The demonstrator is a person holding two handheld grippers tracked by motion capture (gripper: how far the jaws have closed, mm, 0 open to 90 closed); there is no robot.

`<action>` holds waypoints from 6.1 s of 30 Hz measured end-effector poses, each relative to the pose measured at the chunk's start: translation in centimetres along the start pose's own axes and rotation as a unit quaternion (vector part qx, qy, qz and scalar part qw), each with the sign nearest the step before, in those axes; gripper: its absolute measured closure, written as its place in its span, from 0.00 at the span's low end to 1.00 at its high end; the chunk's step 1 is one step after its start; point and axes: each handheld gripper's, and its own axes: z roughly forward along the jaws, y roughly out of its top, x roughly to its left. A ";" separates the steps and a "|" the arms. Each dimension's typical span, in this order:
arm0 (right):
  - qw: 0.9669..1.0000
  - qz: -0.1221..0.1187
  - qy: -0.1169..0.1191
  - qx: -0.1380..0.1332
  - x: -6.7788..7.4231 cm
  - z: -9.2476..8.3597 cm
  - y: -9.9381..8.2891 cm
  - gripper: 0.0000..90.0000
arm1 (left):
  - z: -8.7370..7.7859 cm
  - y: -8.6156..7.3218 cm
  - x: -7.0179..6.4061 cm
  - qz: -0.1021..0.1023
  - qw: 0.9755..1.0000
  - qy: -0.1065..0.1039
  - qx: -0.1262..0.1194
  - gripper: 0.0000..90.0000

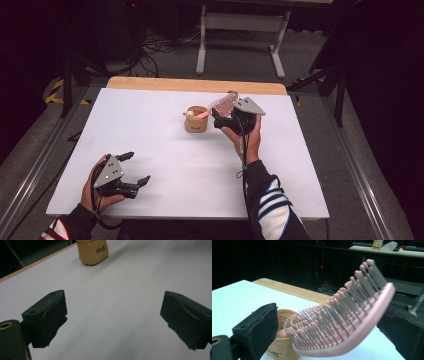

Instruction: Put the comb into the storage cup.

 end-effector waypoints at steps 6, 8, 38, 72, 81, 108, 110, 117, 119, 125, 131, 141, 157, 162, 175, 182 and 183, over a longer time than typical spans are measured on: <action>1.000 -0.004 -0.002 -0.005 -0.2 -0.4 0.2 0.05 | 0.0 0.0 0.0 0.001 1.000 -0.001 0.000 0.09; 1.000 -0.007 -0.005 -0.005 -0.2 -0.5 0.2 0.05 | 0.0 0.0 0.0 0.002 1.000 -0.002 0.001 0.09; 0.998 -0.050 -0.005 -0.027 1.8 -3.2 -1.6 0.07 | 0.1 0.0 0.1 0.001 1.000 0.003 0.002 0.08; 0.991 -0.101 0.054 -0.070 3.9 -7.4 -1.1 0.09 | 0.1 0.0 -0.1 0.004 1.000 0.002 0.002 0.08; 0.990 -0.109 0.060 -0.071 4.3 -8.2 -1.4 0.06 | 0.1 0.1 -0.1 0.005 1.000 0.001 0.002 0.08; 0.985 -0.145 0.078 -0.059 4.7 -10.2 -3.9 0.07 | 0.2 0.1 -0.2 0.006 1.000 -0.001 0.005 0.08; 0.984 -0.150 0.081 -0.059 4.7 -10.4 -4.1 0.07 | 0.2 0.1 -0.1 0.005 1.000 -0.001 0.004 0.08; 0.984 -0.153 0.080 -0.053 4.6 -10.9 -4.8 0.07 | 0.2 0.1 -0.2 0.006 1.000 -0.001 0.004 0.08; 0.983 -0.157 0.078 -0.051 4.5 -11.1 -5.0 0.07 | 0.1 0.1 -0.2 0.006 1.000 -0.001 0.004 0.08; 0.983 -0.162 0.076 -0.046 4.1 -11.6 -5.5 0.07 | 0.2 0.1 -0.2 0.006 1.000 -0.002 0.002 0.08; 0.982 -0.162 0.087 -0.041 3.5 -12.0 -6.2 0.06 | 0.3 0.1 -0.3 0.009 1.000 -0.005 0.004 0.08; 0.982 -0.167 0.086 -0.026 2.6 -12.5 -7.5 0.05 | 0.5 0.2 -0.3 0.010 1.000 -0.005 0.004 0.08; 0.987 -0.150 0.052 0.004 -0.7 -13.7 -9.6 0.04 | 0.5 0.0 -0.3 0.005 1.000 -0.008 0.003 0.08; 0.989 -0.143 0.038 0.016 -2.0 -13.9 -10.4 0.04 | 0.4 0.1 -0.1 0.000 1.000 -0.006 -0.001 0.08; 0.990 -0.133 0.026 0.032 -3.4 -14.2 -11.7 0.04 | 0.5 0.3 -0.1 0.006 1.000 -0.002 0.000 0.08; 0.991 -0.132 0.023 0.024 -3.1 -14.5 -11.4 0.04 | 0.6 0.3 -0.3 0.013 1.000 -0.008 0.000 0.07; 0.991 -0.132 0.023 0.023 -3.0 -14.6 -11.4 0.04 | 0.6 0.3 -0.3 0.013 1.000 -0.008 0.000 0.07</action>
